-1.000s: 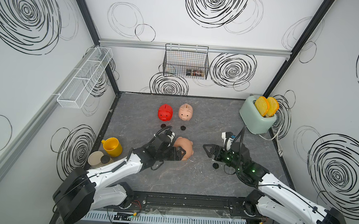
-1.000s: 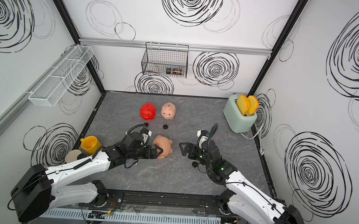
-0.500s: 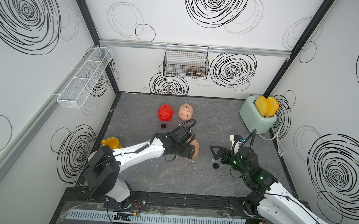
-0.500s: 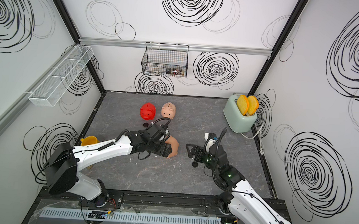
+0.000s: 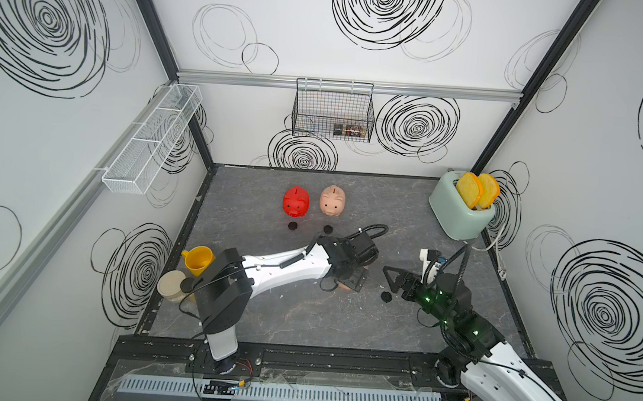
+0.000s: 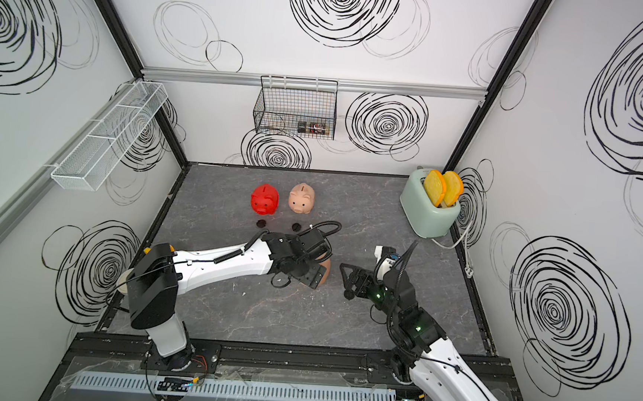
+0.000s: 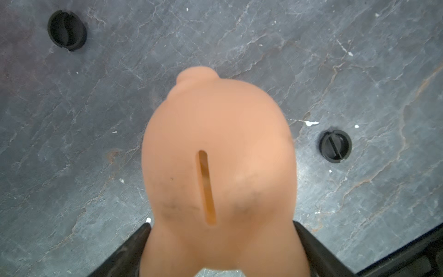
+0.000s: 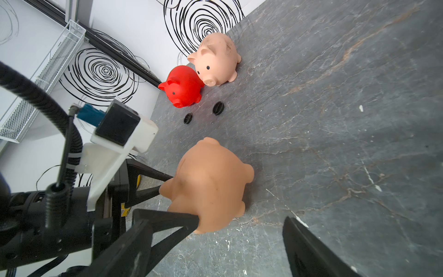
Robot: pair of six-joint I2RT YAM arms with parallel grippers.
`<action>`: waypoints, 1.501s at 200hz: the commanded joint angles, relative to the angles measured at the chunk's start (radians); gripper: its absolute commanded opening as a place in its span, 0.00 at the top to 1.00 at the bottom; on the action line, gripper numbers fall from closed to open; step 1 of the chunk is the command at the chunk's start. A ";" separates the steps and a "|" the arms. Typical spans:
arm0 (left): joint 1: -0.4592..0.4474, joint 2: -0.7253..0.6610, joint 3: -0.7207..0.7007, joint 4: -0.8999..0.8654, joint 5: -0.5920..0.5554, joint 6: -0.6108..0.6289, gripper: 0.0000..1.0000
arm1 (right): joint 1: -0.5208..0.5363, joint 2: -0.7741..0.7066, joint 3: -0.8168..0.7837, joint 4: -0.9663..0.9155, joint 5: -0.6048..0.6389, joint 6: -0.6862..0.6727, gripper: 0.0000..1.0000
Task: Open piggy banks
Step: Adjust the piggy bank at the center of the board.
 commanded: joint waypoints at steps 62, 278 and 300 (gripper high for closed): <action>-0.045 0.093 0.138 -0.134 -0.130 0.026 0.37 | -0.034 -0.079 -0.054 -0.037 -0.013 0.044 0.10; -0.044 0.010 0.080 0.033 0.108 0.017 0.04 | -0.074 -0.060 -0.053 -0.047 -0.041 0.035 0.11; -0.043 -0.028 0.023 0.114 0.187 0.021 0.04 | -0.083 -0.030 -0.050 -0.053 -0.037 0.027 0.11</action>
